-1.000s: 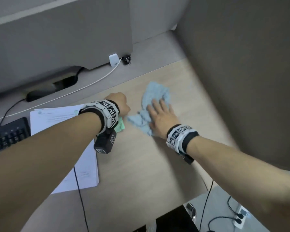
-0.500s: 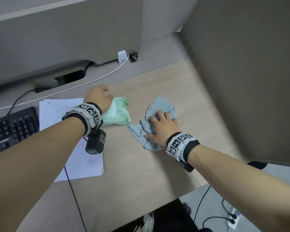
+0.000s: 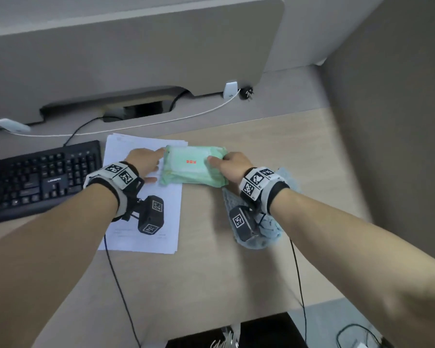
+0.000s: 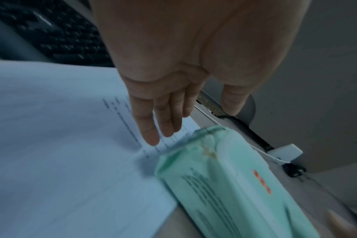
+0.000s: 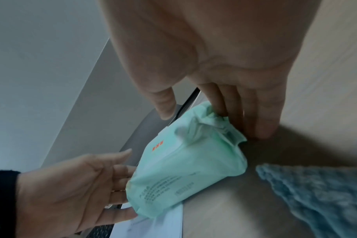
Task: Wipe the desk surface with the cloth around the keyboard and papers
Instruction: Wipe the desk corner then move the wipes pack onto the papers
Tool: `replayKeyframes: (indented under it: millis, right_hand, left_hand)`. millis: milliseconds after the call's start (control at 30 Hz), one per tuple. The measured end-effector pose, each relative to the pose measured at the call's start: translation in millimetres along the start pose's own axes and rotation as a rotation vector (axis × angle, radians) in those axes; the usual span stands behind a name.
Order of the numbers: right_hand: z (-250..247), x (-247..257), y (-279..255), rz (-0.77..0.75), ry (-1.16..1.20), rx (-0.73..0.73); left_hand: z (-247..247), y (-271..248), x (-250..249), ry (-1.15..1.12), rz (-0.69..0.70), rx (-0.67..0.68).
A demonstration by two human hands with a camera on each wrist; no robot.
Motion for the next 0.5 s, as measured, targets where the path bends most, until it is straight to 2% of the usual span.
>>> replayKeyframes:
  millis: [67, 233, 367, 500]
  right_hand:
    - [3.1, 0.6, 4.3, -0.002, 0.048, 0.001]
    - [-21.0, 15.2, 3.8, -0.041, -0.005, -0.051]
    - [-85.3, 29.6, 16.4, -0.09, 0.018, -0.149]
    - [-164.9, 43.5, 31.1, -0.171, -0.01, -0.3]
  left_hand:
    - [14.8, -6.6, -4.5, -0.028, -0.003, 0.051]
    - [31.6, -15.6, -37.9, 0.011, 0.088, -0.042]
    - [64.9, -25.3, -90.6, -0.021, 0.171, -0.005]
    - [122.0, -40.3, -149.4, -0.16, 0.196, 0.125]
Point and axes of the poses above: each hand's wrist, its own y-axis towards the middle knuckle, its own z-axis out of the palm, x = y × z, the point moved 5 cm from there along y, towards the middle knuckle, and after that the axes turned 14 degrees about y, right-handed, at the moved point
